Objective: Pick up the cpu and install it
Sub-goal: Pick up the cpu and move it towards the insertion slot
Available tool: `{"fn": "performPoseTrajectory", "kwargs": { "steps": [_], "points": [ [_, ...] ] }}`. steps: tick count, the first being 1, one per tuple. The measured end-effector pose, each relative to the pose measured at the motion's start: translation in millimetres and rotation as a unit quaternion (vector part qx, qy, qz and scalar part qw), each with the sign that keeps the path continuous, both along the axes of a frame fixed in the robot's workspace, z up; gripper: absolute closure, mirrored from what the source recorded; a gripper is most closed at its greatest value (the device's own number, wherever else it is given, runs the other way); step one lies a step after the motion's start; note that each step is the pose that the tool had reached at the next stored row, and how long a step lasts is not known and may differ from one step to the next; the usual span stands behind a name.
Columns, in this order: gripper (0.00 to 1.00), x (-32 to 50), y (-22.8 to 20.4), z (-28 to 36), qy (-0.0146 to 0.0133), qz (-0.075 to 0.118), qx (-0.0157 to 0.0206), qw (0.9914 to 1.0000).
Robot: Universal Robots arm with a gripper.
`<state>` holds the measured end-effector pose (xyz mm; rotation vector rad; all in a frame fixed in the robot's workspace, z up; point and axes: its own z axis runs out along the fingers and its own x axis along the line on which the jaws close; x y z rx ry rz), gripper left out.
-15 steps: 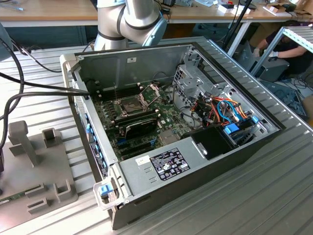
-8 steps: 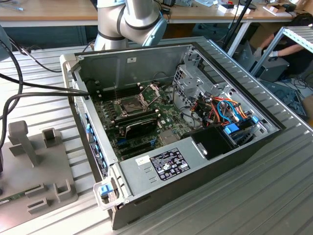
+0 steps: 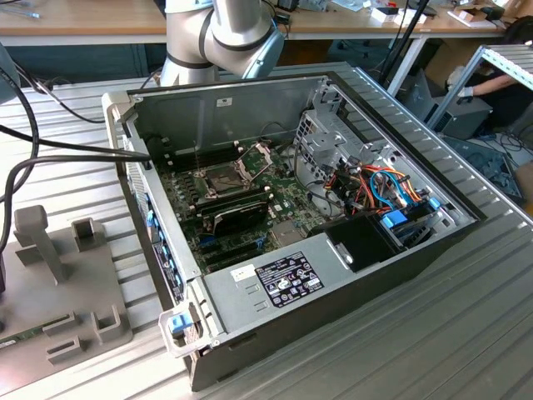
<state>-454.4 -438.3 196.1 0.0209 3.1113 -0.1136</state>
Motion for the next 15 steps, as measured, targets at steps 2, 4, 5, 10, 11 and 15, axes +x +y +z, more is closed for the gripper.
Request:
{"fn": "performPoseTrajectory", "kwargs": {
  "steps": [2, 4, 5, 10, 11, 15],
  "points": [
    [0.40, 0.0, 0.0, -0.2, 0.0000, 0.000, 0.0000, 1.00000],
    [0.40, -0.1, 0.0, -0.6, -0.0001, 0.000, 0.0000, 1.00000],
    [0.40, -0.3, 0.0, -0.7, -0.0002, 0.000, 0.0000, 1.00000],
    [0.40, -1.6, 0.0, -2.7, -0.0002, 0.000, 0.0000, 1.00000],
    [0.40, -1.6, 0.0, -2.9, -0.0002, 0.007, 0.0000, 0.99997],
    [0.40, -1.6, 0.0, -3.9, -0.0002, 0.015, 0.0000, 0.99989]
  ]
}}
